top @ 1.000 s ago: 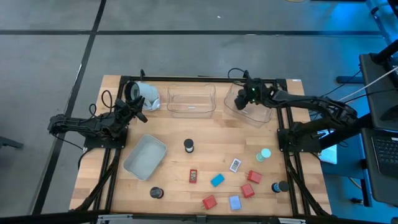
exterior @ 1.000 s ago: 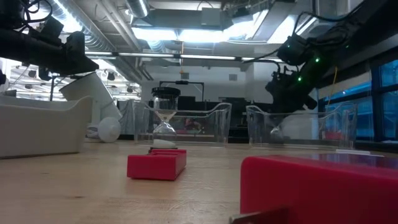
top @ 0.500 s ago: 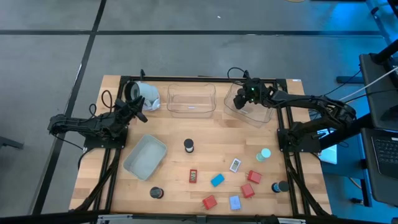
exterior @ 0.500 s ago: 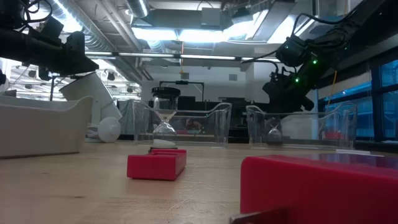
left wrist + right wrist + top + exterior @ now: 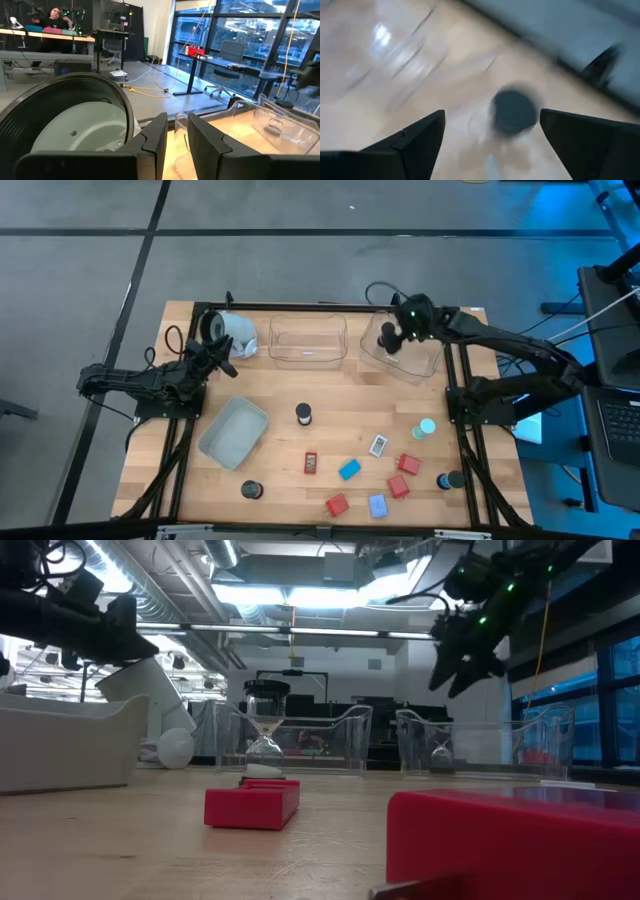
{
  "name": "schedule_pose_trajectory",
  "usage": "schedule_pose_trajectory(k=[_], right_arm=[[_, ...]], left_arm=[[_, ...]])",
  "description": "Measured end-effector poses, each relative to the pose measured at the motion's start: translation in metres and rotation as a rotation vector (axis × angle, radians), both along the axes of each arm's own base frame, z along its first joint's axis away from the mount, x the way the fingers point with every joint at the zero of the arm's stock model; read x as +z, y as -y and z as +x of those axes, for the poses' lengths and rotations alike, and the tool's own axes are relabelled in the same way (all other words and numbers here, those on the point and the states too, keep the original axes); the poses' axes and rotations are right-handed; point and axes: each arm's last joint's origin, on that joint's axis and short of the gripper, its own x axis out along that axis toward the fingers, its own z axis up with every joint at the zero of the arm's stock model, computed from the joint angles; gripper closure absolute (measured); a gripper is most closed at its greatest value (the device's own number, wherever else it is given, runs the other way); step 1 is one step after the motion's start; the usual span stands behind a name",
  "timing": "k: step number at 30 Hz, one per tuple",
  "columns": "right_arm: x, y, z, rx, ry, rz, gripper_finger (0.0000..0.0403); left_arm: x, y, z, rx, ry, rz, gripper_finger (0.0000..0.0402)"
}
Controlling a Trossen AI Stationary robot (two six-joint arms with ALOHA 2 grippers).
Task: Pick & Place Office items
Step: Put the light green hourglass into the right transparent bin
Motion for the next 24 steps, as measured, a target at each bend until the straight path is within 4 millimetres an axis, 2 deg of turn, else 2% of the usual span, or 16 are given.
schedule_pose_trajectory(k=[5,13,19,24], right_arm=[[0.004,-0.044,-0.010,0.117,-0.059,0.225,0.0087],[0.011,-0.112,-0.022,0.210,-0.140,0.384,0.0094],[0.009,-0.151,-0.024,0.211,-0.170,0.435,0.0081],[0.006,-0.172,-0.031,0.147,-0.217,0.452,0.0062]], left_arm=[[0.000,0.000,0.000,0.001,0.000,0.000,0.0329],[0.000,0.000,0.000,-0.001,0.000,0.000,0.0329],[0.000,0.000,0.000,-0.001,0.007,-0.004,0.0329],[0.000,0.000,0.000,-0.002,0.009,-0.005,0.0329]])
